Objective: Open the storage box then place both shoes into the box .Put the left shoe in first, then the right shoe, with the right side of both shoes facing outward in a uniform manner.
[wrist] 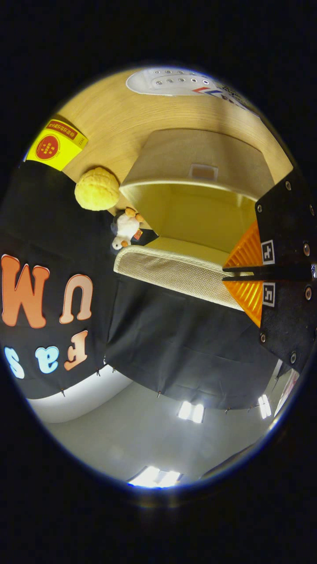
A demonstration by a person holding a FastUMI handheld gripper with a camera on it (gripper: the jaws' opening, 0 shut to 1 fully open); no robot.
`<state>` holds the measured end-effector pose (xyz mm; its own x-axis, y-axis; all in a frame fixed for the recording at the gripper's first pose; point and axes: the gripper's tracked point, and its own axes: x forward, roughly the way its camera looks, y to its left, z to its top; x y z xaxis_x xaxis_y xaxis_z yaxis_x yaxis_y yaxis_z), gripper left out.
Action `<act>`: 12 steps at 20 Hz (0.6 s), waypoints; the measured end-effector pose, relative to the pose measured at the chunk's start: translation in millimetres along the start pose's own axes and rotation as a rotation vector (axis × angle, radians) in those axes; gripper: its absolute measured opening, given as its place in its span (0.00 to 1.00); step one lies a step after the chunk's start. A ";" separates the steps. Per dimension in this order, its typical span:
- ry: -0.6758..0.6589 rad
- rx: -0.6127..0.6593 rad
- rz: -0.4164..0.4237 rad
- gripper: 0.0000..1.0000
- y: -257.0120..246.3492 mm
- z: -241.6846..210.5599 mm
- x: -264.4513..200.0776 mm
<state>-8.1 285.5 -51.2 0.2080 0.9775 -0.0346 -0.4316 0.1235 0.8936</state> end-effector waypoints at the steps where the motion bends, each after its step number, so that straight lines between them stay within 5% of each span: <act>1: -0.008 -0.013 0.007 0.01 10.9 1.4 6.9; 12: 0.073 -0.184 0.029 0.01 113.4 -30.3 131.5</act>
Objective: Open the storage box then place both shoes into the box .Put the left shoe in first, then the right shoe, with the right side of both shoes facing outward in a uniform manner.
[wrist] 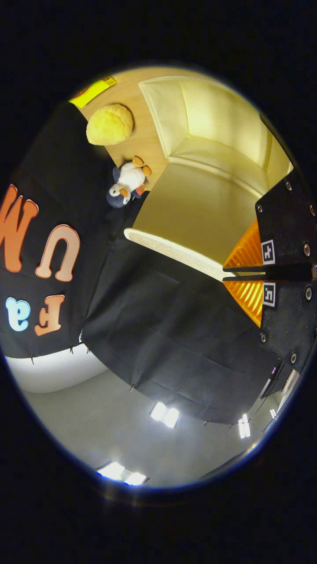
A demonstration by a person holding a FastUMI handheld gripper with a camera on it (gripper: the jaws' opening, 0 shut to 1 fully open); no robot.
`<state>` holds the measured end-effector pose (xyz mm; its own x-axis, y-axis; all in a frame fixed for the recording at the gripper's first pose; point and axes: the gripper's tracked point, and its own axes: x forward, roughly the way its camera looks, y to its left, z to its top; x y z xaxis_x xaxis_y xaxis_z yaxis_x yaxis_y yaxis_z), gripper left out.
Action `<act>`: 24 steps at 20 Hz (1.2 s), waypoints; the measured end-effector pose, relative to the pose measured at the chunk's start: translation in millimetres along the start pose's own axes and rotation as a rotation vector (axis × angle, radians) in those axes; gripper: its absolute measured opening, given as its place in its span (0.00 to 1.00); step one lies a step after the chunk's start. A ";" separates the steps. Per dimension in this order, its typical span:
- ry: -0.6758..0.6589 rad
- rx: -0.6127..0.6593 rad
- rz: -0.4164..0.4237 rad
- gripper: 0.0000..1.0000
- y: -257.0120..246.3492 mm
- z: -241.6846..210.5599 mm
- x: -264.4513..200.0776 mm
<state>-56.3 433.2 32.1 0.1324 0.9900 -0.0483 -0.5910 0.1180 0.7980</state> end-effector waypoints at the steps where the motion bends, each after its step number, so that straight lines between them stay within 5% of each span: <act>1: 0.013 -0.020 -0.013 0.00 3.7 -2.8 16.8; 6: 0.042 -0.139 -0.196 0.08 -24.4 -16.5 58.2; 7: 0.033 -0.156 -0.215 0.37 -26.3 -15.2 56.7; 9: 0.005 -0.204 -0.292 0.75 -42.7 -5.3 46.4; 11: -0.038 -0.254 -0.378 0.95 -60.3 6.1 23.9; 24: -0.267 -0.388 -0.924 0.98 -190.6 62.8 -203.4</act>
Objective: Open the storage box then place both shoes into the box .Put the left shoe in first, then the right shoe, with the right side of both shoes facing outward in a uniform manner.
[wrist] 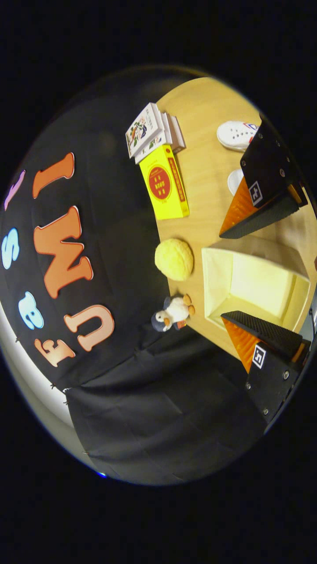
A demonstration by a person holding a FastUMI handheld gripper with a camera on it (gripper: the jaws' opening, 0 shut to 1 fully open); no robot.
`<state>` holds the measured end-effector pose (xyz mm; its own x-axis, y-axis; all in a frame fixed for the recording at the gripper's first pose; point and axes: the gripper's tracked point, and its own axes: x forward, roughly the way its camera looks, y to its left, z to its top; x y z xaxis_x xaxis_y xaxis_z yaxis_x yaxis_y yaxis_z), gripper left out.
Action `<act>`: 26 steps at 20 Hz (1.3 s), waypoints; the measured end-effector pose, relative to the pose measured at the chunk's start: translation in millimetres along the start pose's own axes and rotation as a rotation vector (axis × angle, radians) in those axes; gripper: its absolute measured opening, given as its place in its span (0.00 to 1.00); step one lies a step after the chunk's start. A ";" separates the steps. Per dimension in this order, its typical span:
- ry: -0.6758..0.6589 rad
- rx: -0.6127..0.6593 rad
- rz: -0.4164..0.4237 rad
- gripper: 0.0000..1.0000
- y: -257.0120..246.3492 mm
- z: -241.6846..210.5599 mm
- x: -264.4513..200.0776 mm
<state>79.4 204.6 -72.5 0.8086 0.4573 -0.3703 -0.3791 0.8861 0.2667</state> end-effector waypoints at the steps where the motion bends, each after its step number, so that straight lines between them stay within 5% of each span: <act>1: 0.008 -0.009 -0.033 0.98 -19.1 -5.3 -1.8; 12: 0.224 -0.044 -0.228 0.99 -156.3 -96.7 0.6; 26: 0.470 -0.122 -0.184 0.93 -175.0 -171.4 28.9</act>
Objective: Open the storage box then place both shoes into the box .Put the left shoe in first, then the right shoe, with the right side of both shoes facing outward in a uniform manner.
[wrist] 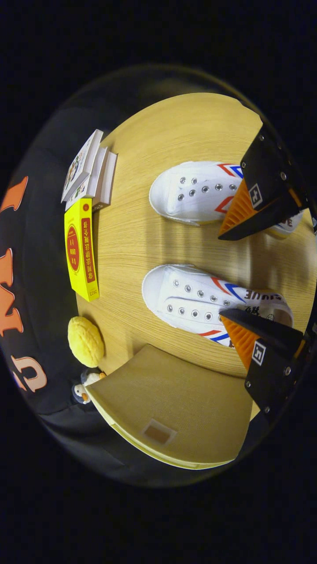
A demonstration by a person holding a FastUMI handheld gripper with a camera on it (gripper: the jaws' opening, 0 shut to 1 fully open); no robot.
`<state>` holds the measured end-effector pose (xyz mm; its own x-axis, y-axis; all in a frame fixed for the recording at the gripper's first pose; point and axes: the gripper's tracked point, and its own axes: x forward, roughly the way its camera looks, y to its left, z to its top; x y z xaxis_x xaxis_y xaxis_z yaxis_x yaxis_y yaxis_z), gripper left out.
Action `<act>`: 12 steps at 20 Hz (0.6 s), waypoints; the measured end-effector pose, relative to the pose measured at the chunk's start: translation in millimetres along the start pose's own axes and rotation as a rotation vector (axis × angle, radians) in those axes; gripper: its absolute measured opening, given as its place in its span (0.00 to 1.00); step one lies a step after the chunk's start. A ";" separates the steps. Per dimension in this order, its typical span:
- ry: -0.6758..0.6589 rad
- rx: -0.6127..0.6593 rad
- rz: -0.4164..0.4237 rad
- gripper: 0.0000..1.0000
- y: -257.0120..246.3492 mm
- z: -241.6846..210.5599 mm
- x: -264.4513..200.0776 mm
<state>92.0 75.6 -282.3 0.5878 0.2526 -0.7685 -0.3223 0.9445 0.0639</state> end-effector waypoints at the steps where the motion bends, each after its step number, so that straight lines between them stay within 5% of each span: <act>1: 0.016 -0.011 0.021 0.84 4.6 -2.0 3.0; 6: 0.057 -0.023 0.127 0.37 14.7 -5.7 7.7; 8: 0.042 0.144 0.188 0.18 15.8 -3.2 11.0; 9: 0.045 0.208 0.230 0.00 14.4 -6.1 10.3; 12: -0.011 0.253 0.290 0.00 13.0 -3.9 9.2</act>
<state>90.3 89.4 -291.1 0.5071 0.5178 -0.6890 -0.2842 0.8552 0.4335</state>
